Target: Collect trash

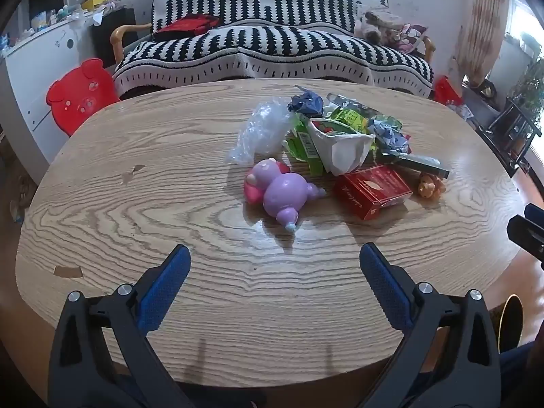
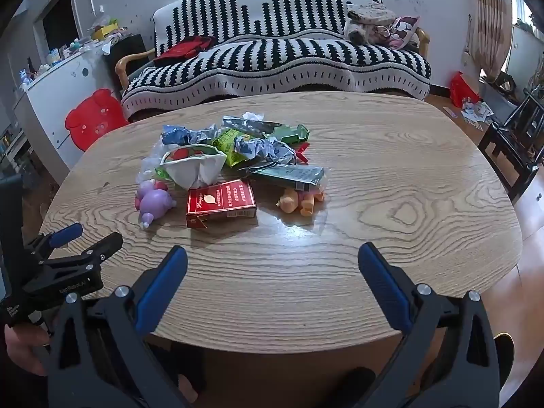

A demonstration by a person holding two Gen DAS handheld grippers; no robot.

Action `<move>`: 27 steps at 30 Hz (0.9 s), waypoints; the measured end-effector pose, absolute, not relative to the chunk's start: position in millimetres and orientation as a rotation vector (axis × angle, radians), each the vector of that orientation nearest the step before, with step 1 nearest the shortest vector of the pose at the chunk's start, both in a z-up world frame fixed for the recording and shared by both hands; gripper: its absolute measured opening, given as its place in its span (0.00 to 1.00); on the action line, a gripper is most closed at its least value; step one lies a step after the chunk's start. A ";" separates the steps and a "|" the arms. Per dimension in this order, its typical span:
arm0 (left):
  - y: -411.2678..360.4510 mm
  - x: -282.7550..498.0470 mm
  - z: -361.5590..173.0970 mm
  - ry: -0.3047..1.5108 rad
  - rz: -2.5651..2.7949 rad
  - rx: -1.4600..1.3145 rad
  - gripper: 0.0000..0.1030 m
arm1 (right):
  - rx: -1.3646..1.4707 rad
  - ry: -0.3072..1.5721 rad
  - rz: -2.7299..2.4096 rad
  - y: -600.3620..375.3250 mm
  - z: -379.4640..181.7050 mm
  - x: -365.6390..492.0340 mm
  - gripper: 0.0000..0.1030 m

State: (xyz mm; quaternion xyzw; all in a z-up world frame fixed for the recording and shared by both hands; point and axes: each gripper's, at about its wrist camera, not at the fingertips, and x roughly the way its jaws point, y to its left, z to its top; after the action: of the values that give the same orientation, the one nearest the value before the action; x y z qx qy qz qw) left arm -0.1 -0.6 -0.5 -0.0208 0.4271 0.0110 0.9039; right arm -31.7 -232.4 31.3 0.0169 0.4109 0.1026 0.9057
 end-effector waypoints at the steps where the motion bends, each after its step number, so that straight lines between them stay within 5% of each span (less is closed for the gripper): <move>1: -0.6 -0.3 -0.6 0.882 0.023 -0.042 0.94 | 0.035 0.849 0.212 -232.6 31.3 -32.1 0.94; 27: 2.2 0.2 -2.2 0.895 0.036 -0.041 0.94 | 0.028 0.849 0.198 -231.2 29.3 -30.3 0.94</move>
State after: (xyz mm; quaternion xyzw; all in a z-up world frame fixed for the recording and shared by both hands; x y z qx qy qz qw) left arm 0.2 2.2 -2.2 -0.0199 0.4326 0.0172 0.9012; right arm -30.3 -231.2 29.3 0.0137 0.4113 0.0957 0.9064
